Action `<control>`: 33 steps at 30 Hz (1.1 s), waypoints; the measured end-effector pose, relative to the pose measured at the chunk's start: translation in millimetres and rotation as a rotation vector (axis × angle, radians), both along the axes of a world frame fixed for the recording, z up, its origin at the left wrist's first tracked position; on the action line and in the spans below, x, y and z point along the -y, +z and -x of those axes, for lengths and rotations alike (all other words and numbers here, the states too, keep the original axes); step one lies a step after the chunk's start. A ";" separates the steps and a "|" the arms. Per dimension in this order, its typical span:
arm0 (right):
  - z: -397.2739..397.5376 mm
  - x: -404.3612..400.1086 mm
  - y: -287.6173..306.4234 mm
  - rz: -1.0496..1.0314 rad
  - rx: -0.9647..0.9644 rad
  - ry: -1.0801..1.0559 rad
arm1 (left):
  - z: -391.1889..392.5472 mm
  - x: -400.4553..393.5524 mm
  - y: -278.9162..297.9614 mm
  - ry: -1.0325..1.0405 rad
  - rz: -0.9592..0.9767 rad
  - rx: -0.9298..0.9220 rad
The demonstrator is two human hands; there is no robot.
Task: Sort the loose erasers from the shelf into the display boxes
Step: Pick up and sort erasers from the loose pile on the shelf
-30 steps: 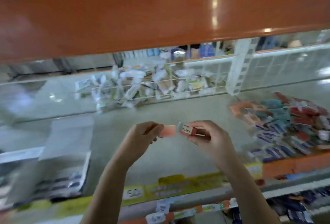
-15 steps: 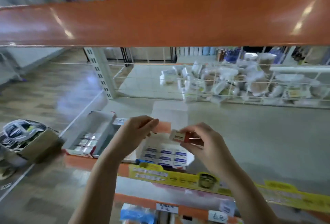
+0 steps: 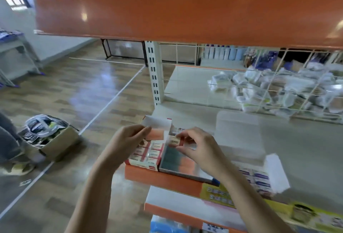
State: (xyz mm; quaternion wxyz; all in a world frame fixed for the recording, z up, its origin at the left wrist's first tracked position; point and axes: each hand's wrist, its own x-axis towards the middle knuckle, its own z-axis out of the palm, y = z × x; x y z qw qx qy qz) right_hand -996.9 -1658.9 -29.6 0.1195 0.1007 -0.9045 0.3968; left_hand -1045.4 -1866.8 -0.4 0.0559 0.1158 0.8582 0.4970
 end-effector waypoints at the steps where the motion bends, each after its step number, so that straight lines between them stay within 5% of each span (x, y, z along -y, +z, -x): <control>1: 7.3 7.8 -1.6 -0.018 0.016 0.013 | 2.4 7.6 -2.1 0.018 -0.003 0.018; 14: 91.3 69.3 -20.4 -0.384 0.103 0.070 | 32.2 53.8 -28.1 0.189 -0.145 0.060; 33: 103.6 79.3 -25.8 -0.505 0.193 0.148 | 46.2 66.6 -29.3 0.111 -0.140 0.079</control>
